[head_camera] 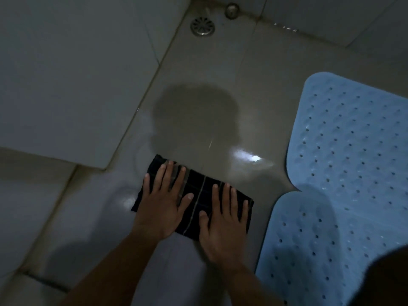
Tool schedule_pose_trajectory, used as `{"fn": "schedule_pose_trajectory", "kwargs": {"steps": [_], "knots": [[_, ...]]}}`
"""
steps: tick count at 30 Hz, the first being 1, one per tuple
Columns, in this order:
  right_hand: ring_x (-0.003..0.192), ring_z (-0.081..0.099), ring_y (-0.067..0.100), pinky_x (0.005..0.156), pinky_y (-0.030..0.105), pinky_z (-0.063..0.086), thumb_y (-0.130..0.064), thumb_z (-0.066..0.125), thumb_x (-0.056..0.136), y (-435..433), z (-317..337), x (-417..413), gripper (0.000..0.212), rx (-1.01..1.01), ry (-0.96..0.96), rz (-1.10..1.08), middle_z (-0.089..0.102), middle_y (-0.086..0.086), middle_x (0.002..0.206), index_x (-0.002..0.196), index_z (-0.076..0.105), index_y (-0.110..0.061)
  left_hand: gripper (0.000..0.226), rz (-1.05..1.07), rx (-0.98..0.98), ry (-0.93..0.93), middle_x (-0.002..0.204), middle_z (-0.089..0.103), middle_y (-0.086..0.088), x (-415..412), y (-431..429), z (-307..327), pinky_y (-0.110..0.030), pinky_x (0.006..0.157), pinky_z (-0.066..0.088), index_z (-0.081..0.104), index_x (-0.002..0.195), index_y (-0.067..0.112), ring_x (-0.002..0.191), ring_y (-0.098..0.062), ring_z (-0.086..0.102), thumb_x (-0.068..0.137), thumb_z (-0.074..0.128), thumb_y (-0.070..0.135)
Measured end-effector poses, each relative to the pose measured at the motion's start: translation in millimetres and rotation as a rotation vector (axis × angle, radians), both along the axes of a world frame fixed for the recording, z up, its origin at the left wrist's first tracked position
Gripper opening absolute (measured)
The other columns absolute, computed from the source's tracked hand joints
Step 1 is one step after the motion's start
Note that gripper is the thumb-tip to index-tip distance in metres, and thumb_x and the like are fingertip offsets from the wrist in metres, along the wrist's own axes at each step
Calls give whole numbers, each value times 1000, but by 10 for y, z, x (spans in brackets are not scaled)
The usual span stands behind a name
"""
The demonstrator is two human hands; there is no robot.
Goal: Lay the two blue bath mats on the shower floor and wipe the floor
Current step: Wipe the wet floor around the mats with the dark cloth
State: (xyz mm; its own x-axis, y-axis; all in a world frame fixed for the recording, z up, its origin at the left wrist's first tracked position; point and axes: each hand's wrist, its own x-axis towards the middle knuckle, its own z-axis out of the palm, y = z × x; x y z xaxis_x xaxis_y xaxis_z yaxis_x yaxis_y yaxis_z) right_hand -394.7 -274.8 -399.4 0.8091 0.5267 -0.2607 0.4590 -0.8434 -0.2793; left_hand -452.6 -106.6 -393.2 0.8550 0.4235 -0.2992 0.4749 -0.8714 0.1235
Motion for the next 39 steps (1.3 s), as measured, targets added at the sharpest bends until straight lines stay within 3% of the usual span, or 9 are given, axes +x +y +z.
{"fn": "schedule_pose_trajectory", "kwargs": {"steps": [6,10,14,19,24,39], "knots": [[153,-2,17,122,46,-2,-46,17,105,-56,20,-6,58,1,-30,23,4,1,165,159,9,-24,71,1,-12,20,163,-21,-4,-12,-28,6,-52,121,-8,-17,155,29,150,-19,-21,99,7,64],[151,-14,13,122,43,-9,-47,16,105,-60,107,102,62,22,56,40,-5,0,165,158,-2,-20,73,-12,-11,52,164,-21,-7,34,-7,58,-53,120,-10,-20,154,28,150,-22,-20,96,3,65],[152,-4,17,122,43,-6,-46,22,105,-115,132,330,63,49,2,51,5,3,166,159,7,-16,75,-18,-17,96,162,-25,-7,194,-82,97,-53,119,-13,-23,154,24,149,-23,-24,94,-5,65],[153,2,28,123,45,-1,-43,30,103,-96,99,652,61,2,-64,-16,7,17,164,157,18,-16,73,15,-67,94,161,-27,-9,581,-165,79,-55,117,-17,-24,153,27,147,-24,-29,96,2,65],[153,-2,26,123,47,-2,-40,24,103,50,83,594,62,20,-38,-186,5,15,165,158,13,-14,73,-31,-94,111,161,-28,-10,840,-46,99,-55,115,-20,-24,153,30,146,-25,-30,97,5,66],[153,-2,24,123,45,-4,-47,18,101,176,46,1644,64,-18,-122,-119,2,14,165,159,9,-19,74,-46,-70,68,162,-26,-7,1723,113,61,-56,117,-16,-20,154,32,147,-22,-29,94,4,70]]}}
